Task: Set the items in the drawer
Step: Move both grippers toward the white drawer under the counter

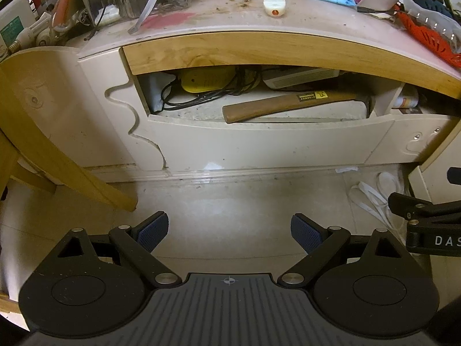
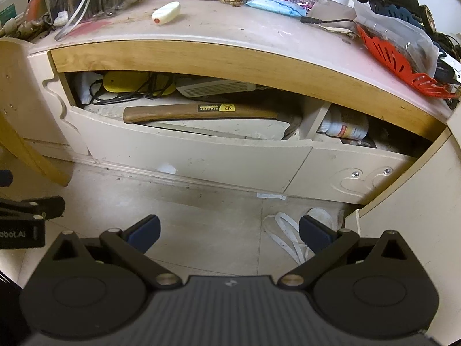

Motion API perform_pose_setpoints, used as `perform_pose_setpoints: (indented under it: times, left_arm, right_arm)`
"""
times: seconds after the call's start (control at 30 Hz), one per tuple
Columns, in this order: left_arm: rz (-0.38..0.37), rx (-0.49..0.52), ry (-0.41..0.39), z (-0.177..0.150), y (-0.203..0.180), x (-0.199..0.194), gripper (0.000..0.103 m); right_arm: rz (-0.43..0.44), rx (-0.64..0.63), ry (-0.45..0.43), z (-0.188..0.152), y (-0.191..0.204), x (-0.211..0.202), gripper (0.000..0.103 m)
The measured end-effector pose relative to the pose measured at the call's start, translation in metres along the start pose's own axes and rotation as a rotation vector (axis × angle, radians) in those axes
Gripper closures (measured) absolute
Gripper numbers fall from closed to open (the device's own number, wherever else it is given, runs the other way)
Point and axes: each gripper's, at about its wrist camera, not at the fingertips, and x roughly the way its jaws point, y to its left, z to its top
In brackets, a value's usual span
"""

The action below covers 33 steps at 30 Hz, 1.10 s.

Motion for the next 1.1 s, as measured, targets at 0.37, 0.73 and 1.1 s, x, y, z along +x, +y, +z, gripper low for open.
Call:
perform_pose_setpoints:
  times: [0.37,0.73,1.1]
  left_arm:
    - [0.024,0.002,-0.014,0.01,-0.005,0.017,0.009]
    - [0.012,-0.018,-0.037,0.024,-0.002,0.034,0.009]
    - [0.013,-0.025,-0.052,0.036,-0.002,0.054,0.009]
  right_arm:
    - [-0.006,-0.005,-0.016,0.009,0.0,0.01,0.001]
    - [-0.006,0.036,-0.02,0.027,-0.009,0.032,0.0]
    - [-0.024,0.043,-0.04,0.039,-0.014,0.062,0.0]
